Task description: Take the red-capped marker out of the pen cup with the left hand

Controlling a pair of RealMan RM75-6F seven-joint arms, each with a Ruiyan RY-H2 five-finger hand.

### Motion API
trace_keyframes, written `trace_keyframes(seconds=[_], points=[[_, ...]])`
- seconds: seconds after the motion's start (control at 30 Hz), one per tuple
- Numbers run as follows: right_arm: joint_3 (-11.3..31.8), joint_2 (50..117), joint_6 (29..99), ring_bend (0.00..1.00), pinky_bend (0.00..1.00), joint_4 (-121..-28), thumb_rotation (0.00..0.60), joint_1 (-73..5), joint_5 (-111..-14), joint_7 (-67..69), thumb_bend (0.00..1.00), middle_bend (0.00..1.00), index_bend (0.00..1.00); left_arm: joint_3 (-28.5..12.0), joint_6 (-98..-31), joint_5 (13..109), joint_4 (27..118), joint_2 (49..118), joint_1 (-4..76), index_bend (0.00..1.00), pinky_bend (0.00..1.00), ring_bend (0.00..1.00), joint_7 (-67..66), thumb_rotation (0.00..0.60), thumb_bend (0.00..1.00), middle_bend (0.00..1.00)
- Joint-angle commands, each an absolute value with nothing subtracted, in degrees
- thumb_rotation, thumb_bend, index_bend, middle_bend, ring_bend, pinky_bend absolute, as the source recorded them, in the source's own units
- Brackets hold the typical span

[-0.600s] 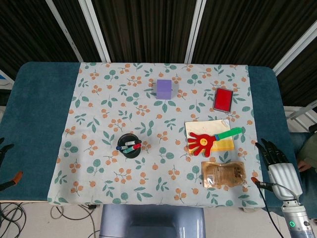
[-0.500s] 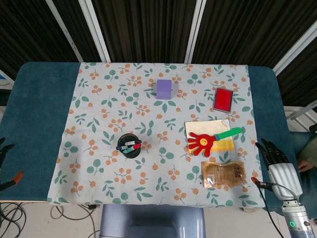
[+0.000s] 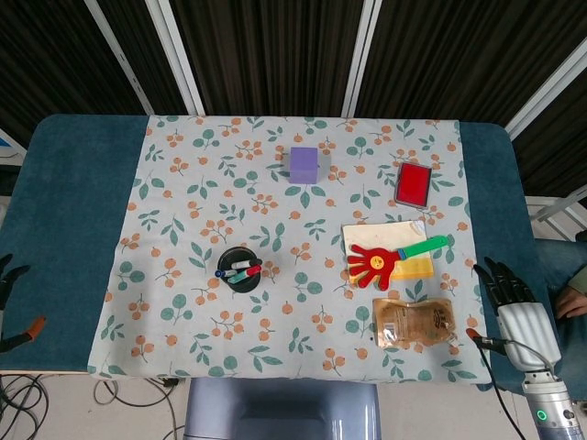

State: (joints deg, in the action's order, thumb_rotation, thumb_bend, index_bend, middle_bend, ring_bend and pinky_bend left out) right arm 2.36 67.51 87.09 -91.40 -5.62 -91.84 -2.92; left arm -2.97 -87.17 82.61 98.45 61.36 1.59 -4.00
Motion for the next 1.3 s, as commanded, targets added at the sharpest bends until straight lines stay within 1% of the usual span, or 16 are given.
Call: trace_keyframes(seconds=[0.03, 0.33, 0.5, 0.6, 0.77, 0.93, 1.1, 1.27, 1.3], points=[[2.41, 67.44, 87.29, 0.03, 0.19, -91.48, 0.6, -5.53, -91.81, -2.9, 0.04, 0.0, 0.07, -2.85, -87.06, 82.96, 98.33, 61.41, 1.69, 0.17, 0.0, 0.0, -3.76, 0.6, 0.19, 0.05], [2.34, 67.27, 87.19, 0.03, 0.19, -91.54, 0.6, -5.5, -91.79, -2.86, 0.04, 0.0, 0.07, -2.68, -86.8, 84.63, 97.32, 61.6, 2.22, 0.19, 0.0, 0.0, -0.73, 0.6, 0.19, 0.05], [2.55, 67.47, 86.88, 0.03, 0.19, -91.37, 0.6, -5.43, -90.92, -3.26, 0.04, 0.0, 0.07, -2.03, -83.29, 85.41, 98.88, 58.68, 3.84, 0.19, 0.0, 0.0, 1.12, 0.6, 0.19, 0.05], [2.65, 67.62, 86.41, 0.03, 0.19, -91.25, 0.6, -5.6, -90.53, -3.45, 0.04, 0.0, 0.07, -2.43, -78.78, 86.37, 102.55, 54.33, 6.89, 0.2, 0.0, 0.0, 4.18, 0.6, 0.19, 0.05], [2.75, 67.67, 86.45, 0.03, 0.19, -91.23, 0.6, -5.59, -90.37, -3.65, 0.04, 0.0, 0.07, -4.78, -70.93, 86.35, 108.85, 48.57, 13.32, 0.22, 0.0, 0.0, 4.81, 0.6, 0.19, 0.06], [2.91, 67.63, 86.43, 0.03, 0.19, -91.09, 0.6, -5.54, -89.98, -3.56, 0.04, 0.0, 0.07, -6.59, -58.01, 82.56, 113.62, 44.61, 21.08, 0.25, 0.0, 0.0, 9.29, 0.6, 0.2, 0.06], [2.85, 67.5, 86.75, 0.03, 0.19, -91.25, 0.6, -5.37, -90.16, -3.6, 0.04, 0.0, 0.07, -8.64, -47.16, 77.83, 114.07, 44.19, 28.25, 0.27, 0.0, 0.0, 12.79, 0.6, 0.2, 0.06], [2.76, 67.55, 86.5, 0.03, 0.19, -91.37, 0.6, -5.32, -89.93, -4.16, 0.04, 0.0, 0.07, -10.22, -43.16, 72.48, 112.88, 47.45, 32.99, 0.28, 0.0, 0.0, 9.73, 0.6, 0.2, 0.06], [2.7, 67.59, 86.42, 0.03, 0.19, -91.41, 0.6, -5.32, -89.93, -4.34, 0.04, 0.0, 0.08, -10.68, -42.37, 70.92, 112.53, 48.27, 34.02, 0.28, 0.0, 0.0, 9.53, 0.6, 0.22, 0.06]])
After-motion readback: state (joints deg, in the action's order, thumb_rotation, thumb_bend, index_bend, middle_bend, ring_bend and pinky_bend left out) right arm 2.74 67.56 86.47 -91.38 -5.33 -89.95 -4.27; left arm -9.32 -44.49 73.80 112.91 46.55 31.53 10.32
